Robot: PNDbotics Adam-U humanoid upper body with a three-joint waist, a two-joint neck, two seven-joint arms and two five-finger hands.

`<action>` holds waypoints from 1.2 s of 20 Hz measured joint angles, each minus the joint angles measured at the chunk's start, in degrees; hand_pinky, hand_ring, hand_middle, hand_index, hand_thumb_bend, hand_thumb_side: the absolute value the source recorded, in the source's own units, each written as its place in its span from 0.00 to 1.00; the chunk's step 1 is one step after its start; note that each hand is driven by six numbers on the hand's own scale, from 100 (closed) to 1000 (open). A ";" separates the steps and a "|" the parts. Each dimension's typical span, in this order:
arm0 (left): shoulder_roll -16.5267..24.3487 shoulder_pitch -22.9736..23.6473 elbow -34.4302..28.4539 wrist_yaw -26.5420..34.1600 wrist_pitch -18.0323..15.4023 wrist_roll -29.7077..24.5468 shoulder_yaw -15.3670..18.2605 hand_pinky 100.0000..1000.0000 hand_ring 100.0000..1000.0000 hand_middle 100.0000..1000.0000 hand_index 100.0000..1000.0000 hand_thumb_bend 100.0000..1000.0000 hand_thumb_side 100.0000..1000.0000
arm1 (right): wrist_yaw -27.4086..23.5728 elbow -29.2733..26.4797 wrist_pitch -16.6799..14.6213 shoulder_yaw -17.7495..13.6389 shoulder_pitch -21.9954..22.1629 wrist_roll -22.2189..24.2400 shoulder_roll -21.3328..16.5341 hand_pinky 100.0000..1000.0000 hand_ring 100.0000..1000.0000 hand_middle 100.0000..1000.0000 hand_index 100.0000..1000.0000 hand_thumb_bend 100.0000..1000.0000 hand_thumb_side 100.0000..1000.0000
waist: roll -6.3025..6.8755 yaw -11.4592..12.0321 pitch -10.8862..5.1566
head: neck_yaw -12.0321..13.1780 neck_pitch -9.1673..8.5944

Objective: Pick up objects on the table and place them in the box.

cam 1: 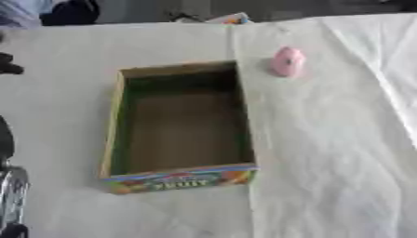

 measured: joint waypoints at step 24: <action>4.11 -1.09 0.00 0.04 1.53 -0.13 1.91 0.44 0.52 0.53 0.63 0.00 0.92 | 9.68 -0.23 2.24 3.20 -3.73 17.13 -6.03 0.62 0.82 0.74 0.87 0.68 1.00 | 0.18 1.00 0.80 | -1.42 1.07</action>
